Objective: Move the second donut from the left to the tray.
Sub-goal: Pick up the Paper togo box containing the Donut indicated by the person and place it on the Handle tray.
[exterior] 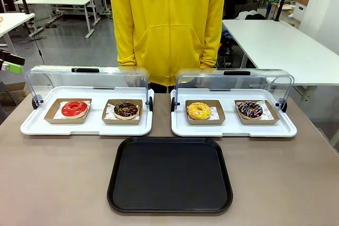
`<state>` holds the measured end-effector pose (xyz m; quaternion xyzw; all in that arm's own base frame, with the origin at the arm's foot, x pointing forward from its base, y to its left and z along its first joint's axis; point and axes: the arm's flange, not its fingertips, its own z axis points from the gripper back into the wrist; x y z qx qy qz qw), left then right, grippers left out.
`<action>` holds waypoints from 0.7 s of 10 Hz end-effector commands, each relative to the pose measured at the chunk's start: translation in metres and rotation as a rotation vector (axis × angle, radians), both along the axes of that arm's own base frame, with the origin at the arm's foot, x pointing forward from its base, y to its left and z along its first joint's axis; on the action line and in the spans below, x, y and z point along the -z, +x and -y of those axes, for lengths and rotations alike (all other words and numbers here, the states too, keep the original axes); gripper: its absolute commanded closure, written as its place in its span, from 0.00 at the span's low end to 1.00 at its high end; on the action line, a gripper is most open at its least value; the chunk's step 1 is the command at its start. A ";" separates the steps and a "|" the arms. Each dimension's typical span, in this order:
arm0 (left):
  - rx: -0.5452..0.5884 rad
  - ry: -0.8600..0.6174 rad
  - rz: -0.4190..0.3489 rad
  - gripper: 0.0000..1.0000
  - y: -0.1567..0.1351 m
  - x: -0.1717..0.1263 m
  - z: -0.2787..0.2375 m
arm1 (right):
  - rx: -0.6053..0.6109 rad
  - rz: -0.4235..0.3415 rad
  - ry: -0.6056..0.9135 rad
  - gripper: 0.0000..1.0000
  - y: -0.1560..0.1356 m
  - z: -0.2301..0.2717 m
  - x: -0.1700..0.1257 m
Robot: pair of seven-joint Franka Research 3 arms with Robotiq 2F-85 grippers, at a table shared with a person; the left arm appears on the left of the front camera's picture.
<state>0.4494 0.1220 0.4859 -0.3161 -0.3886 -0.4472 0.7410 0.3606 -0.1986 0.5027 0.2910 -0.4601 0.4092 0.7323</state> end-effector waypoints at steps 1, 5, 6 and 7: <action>0.004 0.007 -0.004 0.00 -0.001 -0.001 0.001 | -0.002 0.016 0.014 0.00 0.002 0.000 -0.002; 0.004 0.007 -0.004 0.00 -0.001 -0.001 0.001 | -0.002 0.016 0.014 0.00 0.002 0.000 -0.002; 0.004 0.007 -0.004 0.00 -0.001 -0.001 0.001 | -0.002 0.016 0.014 0.00 0.002 0.000 -0.002; 0.004 0.007 -0.004 0.00 -0.001 -0.001 0.001 | -0.002 0.016 0.014 0.00 0.002 0.000 -0.002</action>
